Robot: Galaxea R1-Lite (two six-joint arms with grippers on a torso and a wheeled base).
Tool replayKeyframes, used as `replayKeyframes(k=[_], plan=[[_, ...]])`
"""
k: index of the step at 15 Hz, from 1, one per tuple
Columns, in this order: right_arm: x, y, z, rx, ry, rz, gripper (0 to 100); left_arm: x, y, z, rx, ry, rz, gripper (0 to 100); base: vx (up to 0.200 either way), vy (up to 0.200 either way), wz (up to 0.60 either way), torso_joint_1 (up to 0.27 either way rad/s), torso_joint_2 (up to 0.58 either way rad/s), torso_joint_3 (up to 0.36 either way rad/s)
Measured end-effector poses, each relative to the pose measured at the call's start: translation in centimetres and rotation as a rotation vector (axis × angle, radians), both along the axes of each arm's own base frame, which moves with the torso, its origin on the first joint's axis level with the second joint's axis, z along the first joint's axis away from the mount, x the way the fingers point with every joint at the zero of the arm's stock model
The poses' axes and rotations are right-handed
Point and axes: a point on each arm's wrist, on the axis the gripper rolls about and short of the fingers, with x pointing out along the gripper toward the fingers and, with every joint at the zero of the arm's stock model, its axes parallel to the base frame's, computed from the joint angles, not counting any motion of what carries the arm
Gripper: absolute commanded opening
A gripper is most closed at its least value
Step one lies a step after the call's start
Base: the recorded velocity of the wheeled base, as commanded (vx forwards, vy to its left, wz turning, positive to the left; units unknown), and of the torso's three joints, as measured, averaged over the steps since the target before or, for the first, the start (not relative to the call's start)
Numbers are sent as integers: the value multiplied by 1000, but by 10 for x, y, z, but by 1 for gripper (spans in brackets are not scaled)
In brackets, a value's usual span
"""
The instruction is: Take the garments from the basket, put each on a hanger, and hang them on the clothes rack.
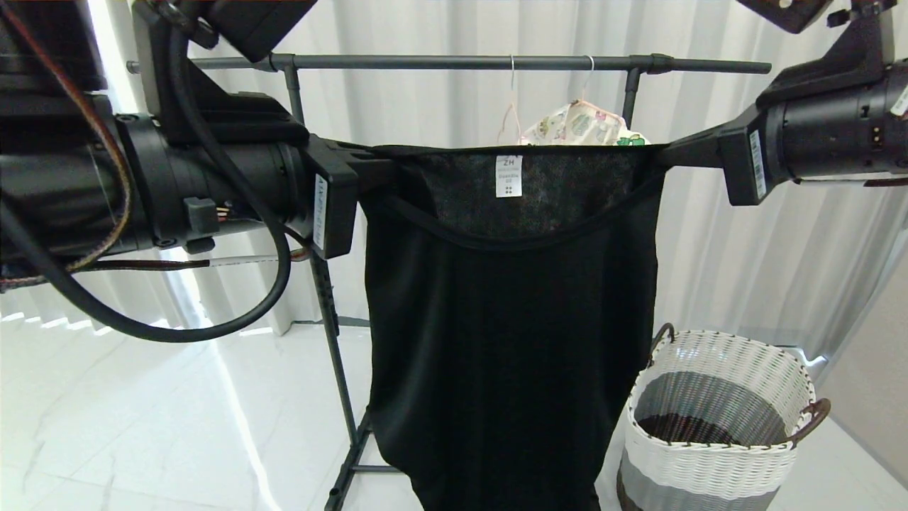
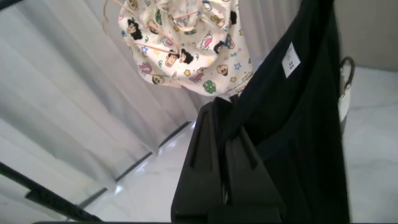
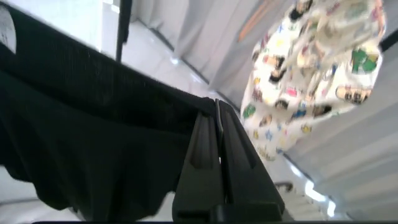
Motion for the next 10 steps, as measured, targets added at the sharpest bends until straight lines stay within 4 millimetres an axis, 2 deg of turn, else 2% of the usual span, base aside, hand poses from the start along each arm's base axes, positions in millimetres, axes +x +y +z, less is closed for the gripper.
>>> replayKeyframes(k=[2,5,8,10], plan=[[-10,-9,-5,-37,56,5,0,6,-3,1,12,-26,0,0,0,0,0,0,0,0],[-35,-23,-10,-52,148,123,0,26,-15,14,-24,-96,6,0,0,0,0,0,0,0],[-54,-23,-6,-49,146,198,0,41,-32,19,-29,-125,-11,0,0,0,0,0,0,0],[-58,-22,-5,-48,142,215,0,47,-38,18,-26,-124,-5,0,0,0,0,0,0,0]])
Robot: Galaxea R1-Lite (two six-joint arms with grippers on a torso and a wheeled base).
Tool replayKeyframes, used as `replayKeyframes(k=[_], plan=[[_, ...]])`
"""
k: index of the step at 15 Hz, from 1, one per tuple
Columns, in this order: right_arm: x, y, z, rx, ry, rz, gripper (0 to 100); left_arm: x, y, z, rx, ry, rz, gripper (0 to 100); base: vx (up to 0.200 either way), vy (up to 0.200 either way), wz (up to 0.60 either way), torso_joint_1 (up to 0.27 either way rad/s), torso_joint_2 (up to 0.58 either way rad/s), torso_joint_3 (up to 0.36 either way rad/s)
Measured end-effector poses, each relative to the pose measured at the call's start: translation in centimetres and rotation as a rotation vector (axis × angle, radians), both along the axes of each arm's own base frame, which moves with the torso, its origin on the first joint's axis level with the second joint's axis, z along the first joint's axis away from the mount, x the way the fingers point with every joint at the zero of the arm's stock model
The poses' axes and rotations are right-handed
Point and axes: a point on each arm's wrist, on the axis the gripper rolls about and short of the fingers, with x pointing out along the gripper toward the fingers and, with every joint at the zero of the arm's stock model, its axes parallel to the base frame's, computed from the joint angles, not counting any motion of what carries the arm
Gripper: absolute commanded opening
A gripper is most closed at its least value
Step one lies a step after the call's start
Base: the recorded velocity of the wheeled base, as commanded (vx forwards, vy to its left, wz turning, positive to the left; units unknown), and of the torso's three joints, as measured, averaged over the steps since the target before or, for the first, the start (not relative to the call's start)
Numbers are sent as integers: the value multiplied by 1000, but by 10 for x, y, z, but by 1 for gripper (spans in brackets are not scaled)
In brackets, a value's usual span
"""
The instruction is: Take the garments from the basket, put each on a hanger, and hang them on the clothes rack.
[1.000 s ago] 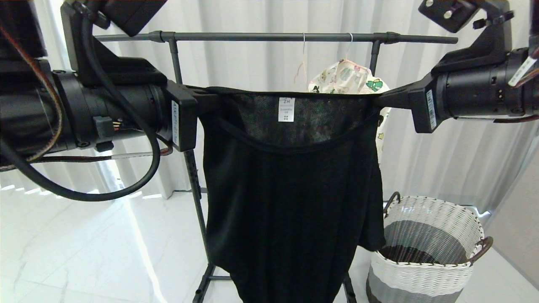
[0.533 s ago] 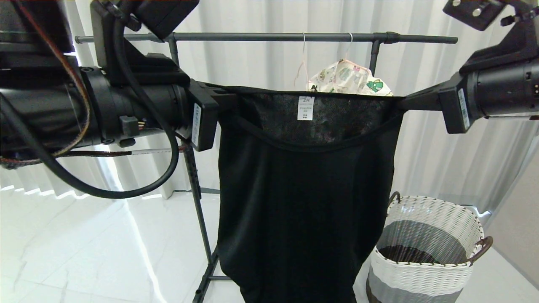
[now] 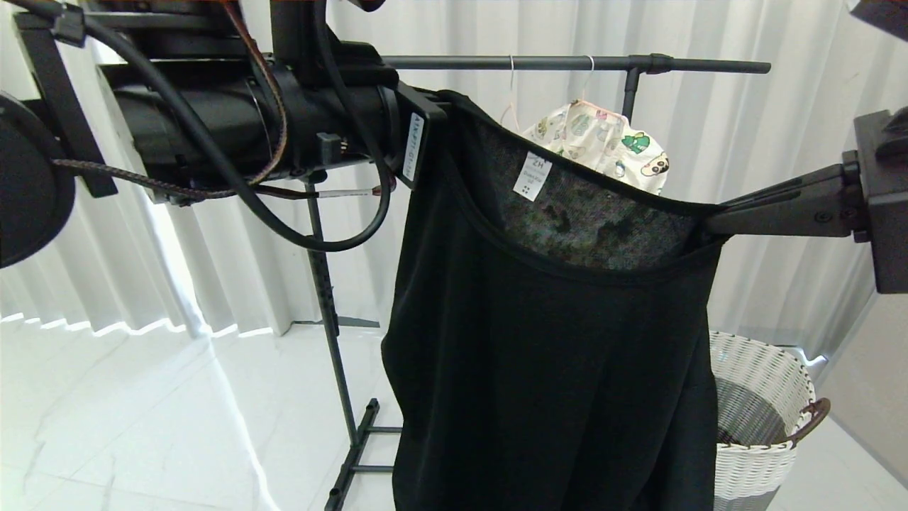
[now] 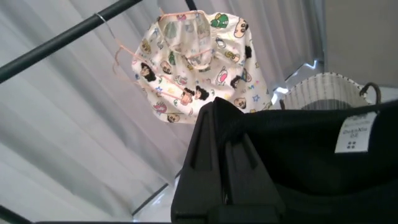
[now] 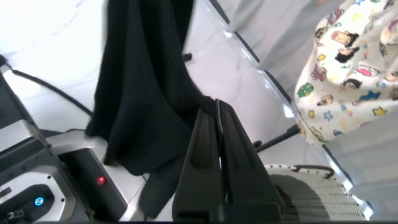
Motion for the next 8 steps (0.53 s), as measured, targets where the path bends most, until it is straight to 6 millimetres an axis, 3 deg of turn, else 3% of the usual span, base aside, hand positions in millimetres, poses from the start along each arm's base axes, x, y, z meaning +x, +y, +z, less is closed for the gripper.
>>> replayKeyframes(k=[4,8], plan=[[8,5,3,26,-35,-17,0,-7,3,-11,57,86,11,0,0,0,0,0,0,0],[27,20,14,72,-99,-28,0,-58,4,-15,43,334,-81,0,0,0,0,0,0,0]])
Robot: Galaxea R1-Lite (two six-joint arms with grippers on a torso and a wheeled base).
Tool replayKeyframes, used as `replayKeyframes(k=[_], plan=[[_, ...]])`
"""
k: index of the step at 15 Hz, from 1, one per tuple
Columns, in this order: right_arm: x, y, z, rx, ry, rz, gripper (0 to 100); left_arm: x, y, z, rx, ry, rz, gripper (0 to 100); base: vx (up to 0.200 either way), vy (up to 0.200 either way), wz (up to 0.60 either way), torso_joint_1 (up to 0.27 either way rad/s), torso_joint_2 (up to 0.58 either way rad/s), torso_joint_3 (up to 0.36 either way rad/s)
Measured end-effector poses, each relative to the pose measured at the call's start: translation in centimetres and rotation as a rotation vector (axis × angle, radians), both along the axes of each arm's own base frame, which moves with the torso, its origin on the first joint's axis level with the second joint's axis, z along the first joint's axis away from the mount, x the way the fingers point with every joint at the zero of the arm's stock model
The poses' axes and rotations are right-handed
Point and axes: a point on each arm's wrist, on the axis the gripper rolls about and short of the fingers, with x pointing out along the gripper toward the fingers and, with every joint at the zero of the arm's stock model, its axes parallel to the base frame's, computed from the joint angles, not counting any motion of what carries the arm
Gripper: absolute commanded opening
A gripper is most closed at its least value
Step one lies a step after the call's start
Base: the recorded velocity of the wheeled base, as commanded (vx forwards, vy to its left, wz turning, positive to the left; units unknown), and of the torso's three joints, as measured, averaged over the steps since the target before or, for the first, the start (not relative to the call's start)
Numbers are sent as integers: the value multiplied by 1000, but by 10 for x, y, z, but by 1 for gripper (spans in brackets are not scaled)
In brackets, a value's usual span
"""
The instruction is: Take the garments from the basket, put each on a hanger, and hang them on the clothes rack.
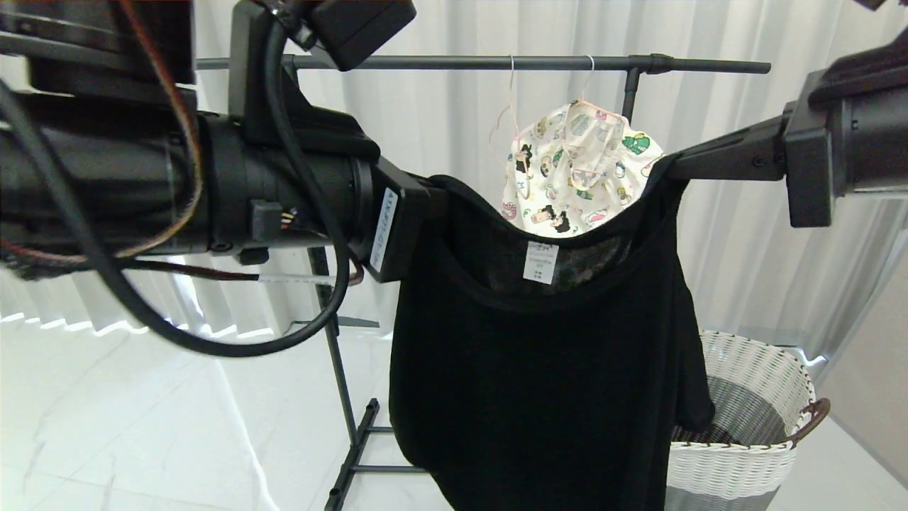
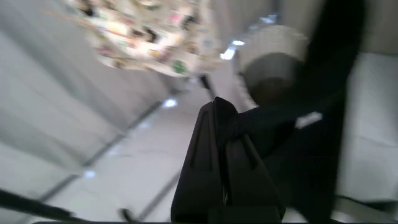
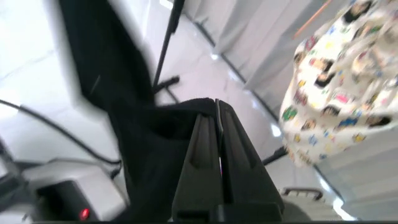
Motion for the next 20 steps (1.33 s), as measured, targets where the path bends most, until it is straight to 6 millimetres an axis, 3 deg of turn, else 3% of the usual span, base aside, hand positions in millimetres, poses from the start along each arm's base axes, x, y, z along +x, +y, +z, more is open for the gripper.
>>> replayKeyframes(k=[3,6,9,12,14,15,20], plan=[[13,13,11,20,-40,7,0,-37,-2,-2,13,71,-98,0,0,0,0,0,0,0],[23,23,13,20,-44,13,0,-49,1,-2,13,69,-130,0,0,0,0,0,0,0],[21,21,8,-22,-8,-10,0,-43,9,-1,26,40,-92,0,0,0,0,0,0,0],[15,8,-2,-85,41,-69,0,-13,33,1,170,-117,39,0,0,0,0,0,0,0],[12,2,-10,-103,51,-96,0,-10,36,1,171,-118,69,0,0,0,0,0,0,0],[11,0,-11,-108,49,-108,100,-11,34,1,156,-104,70,0,0,0,0,0,0,0],[5,-6,-13,-113,54,-115,100,-13,31,-3,162,-89,69,0,0,0,0,0,0,0]])
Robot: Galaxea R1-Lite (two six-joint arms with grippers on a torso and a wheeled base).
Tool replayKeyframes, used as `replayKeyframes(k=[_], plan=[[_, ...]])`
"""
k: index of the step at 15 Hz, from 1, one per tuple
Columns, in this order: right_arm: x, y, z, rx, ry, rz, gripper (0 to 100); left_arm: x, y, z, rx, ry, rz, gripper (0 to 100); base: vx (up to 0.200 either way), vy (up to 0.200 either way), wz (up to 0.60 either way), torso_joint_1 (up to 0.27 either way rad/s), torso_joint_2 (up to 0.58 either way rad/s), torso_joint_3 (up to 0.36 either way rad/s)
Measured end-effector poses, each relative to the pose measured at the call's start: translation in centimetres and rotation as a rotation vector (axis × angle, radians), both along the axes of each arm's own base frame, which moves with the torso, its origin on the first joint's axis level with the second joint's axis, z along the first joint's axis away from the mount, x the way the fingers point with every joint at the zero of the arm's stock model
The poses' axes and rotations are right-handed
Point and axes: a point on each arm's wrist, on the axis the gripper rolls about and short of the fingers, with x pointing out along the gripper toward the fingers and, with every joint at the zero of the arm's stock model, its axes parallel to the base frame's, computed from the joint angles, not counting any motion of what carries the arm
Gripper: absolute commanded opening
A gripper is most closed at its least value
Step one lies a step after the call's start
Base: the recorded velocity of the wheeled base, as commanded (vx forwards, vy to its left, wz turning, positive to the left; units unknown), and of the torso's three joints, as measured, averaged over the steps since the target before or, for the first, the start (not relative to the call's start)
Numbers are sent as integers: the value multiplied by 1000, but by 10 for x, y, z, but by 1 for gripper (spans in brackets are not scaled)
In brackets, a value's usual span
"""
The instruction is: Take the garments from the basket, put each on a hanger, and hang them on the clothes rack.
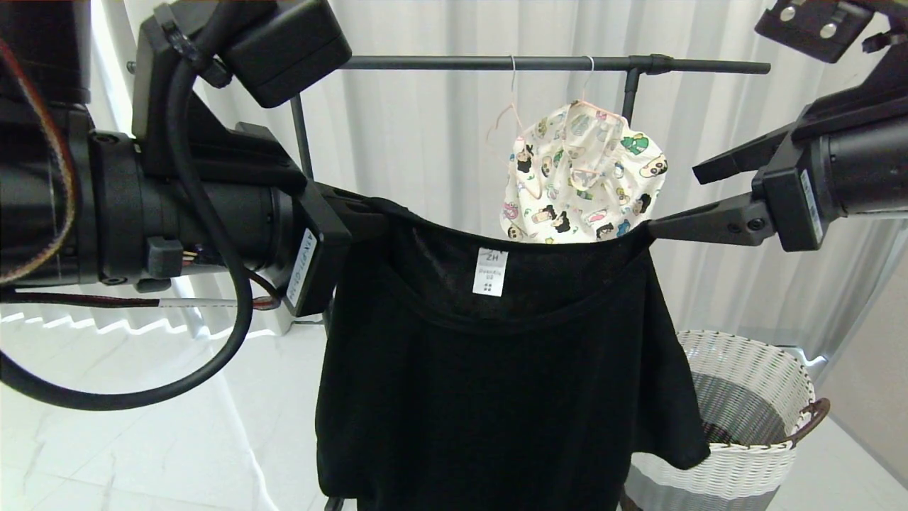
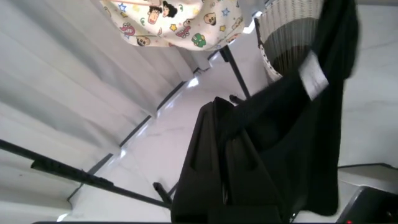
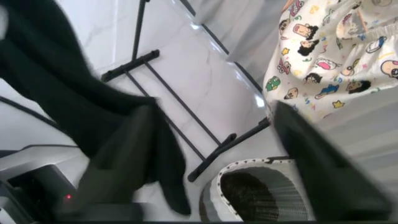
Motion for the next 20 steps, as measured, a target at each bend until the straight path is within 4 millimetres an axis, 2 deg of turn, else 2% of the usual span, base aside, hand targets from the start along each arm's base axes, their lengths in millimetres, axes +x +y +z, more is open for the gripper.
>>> replayKeyframes(k=[5,10,13,16,18,20], plan=[[-11,-9,-6,-5,19,11,100,11,2,-7,69,-20,190,0,0,0,0,0,0,0],[-25,-23,-14,-10,35,11,100,22,3,-14,107,-12,268,0,0,0,0,0,0,0],[-23,-40,-22,-49,39,-98,100,22,11,-18,124,-6,310,0,0,0,0,0,0,0],[-20,-72,-45,-173,75,-350,100,20,53,-37,157,46,463,0,0,0,0,0,0,0],[-28,-88,-71,-232,143,-432,100,11,92,-49,136,71,631,0,0,0,0,0,0,0],[-38,-100,-88,-253,190,-483,100,0,116,-56,76,62,759,0,0,0,0,0,0,0]])
